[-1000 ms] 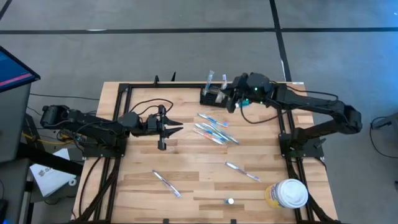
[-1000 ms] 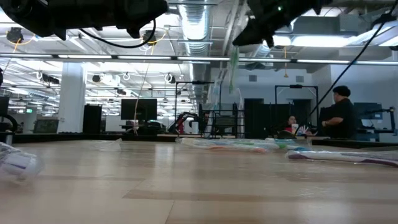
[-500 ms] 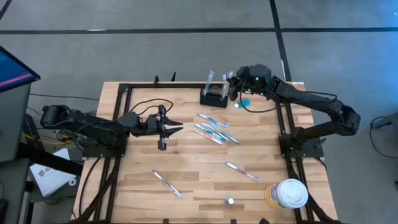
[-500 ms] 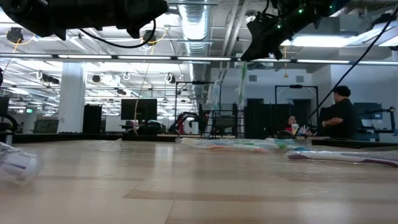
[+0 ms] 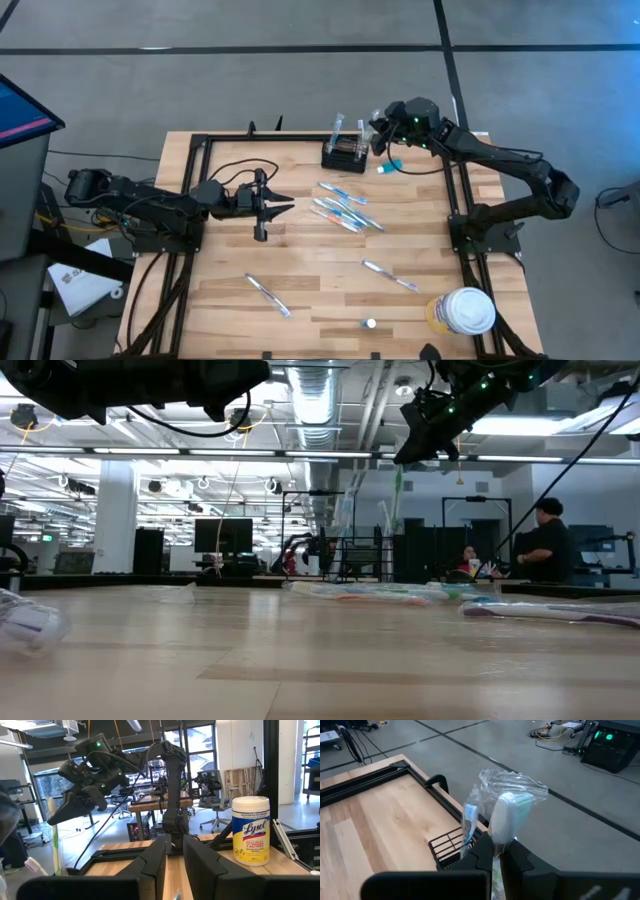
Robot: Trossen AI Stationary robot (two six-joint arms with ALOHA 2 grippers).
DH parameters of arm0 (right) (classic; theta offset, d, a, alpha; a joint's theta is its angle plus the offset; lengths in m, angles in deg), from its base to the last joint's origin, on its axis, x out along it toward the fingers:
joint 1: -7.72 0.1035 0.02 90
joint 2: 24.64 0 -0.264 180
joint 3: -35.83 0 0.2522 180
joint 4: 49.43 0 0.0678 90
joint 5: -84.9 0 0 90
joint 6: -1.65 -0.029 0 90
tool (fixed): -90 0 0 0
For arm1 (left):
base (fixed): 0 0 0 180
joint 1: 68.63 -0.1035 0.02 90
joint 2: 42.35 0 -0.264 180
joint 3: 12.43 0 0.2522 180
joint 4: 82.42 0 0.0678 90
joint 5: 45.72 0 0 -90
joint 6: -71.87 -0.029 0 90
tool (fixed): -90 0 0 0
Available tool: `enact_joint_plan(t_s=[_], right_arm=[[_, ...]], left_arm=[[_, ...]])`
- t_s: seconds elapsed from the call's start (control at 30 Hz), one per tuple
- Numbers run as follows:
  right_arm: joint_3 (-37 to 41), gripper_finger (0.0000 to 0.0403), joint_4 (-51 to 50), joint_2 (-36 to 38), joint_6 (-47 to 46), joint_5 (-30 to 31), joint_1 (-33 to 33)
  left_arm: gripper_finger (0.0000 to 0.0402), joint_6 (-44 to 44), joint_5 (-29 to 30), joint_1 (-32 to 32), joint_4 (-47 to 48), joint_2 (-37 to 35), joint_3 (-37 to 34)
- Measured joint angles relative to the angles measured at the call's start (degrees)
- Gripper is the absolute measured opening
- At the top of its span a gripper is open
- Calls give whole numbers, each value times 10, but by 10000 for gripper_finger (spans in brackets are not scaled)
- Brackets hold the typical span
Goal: Pick & Place toothbrushing station
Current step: Put the right green toothbrush into the mesh organizer
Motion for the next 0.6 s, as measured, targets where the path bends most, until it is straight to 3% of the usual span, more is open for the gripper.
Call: enact_joint_plan(t_s=[0.6], right_arm=[[54,6,45,0,-2,-15,-16]], left_arm=[[63,0,0,0,0,0,0]])
